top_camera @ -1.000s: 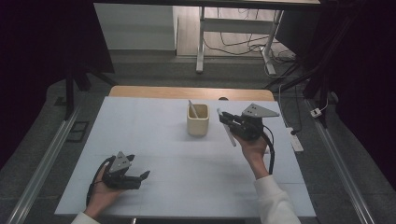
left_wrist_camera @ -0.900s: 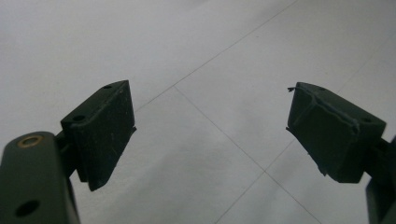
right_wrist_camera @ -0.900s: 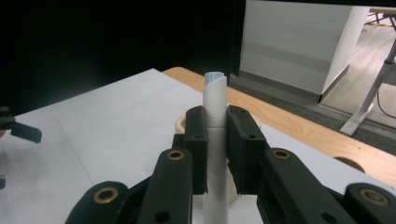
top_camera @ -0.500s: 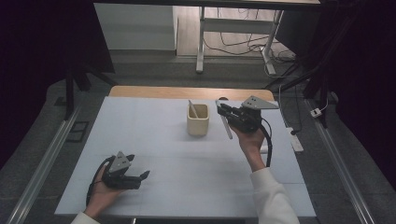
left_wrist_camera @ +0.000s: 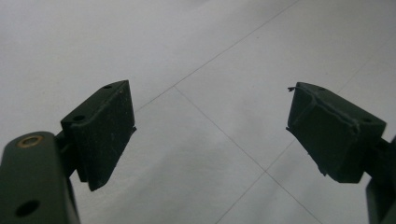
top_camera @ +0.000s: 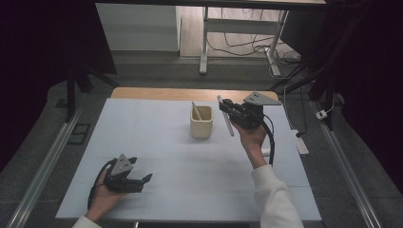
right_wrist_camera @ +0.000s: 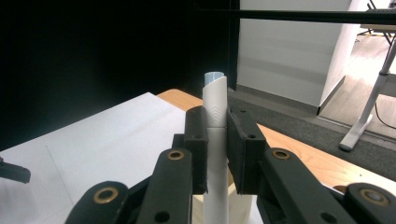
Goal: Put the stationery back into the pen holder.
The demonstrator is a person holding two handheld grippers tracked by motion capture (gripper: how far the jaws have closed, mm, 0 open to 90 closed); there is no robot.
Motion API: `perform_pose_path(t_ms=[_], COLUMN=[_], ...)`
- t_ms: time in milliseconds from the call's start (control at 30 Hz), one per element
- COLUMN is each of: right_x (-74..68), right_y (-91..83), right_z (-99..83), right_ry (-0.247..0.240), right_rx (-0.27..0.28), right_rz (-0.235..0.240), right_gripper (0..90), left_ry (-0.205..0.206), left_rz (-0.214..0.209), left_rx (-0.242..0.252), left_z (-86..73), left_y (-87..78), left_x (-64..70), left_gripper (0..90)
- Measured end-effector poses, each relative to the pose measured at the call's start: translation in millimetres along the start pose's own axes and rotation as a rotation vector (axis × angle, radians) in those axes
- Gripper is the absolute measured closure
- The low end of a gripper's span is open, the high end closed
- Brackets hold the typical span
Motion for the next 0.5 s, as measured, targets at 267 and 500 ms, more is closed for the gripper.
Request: perform_pose_path(t_ms=[267, 500], right_x=[3.2, 5.2], right_y=[6.9, 12.1], right_z=[4.2, 6.5], right_ry=[0.018, 0.029], right_rx=[0.014, 0.019], right_rz=[0.005, 0.003], right_gripper=[78.1, 78.1], left_ry=[-0.001, -0.001], left_rz=[-0.001, -0.002], left_rx=[0.001, 0.001], left_z=[0.0, 0.1], left_y=[-0.2, -0.3], left_x=[-0.2, -0.1], left_gripper=[15.1, 15.2])
Point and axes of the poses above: each handheld gripper's, and its own axes: y roughly forward along the jaws, z roughly out of its top, x roughly to its right, the point moved 2 cm from there along y, roughly forward along the jaws, and after that the axes turned 14 degrees about -y, right-handed, at the moved point
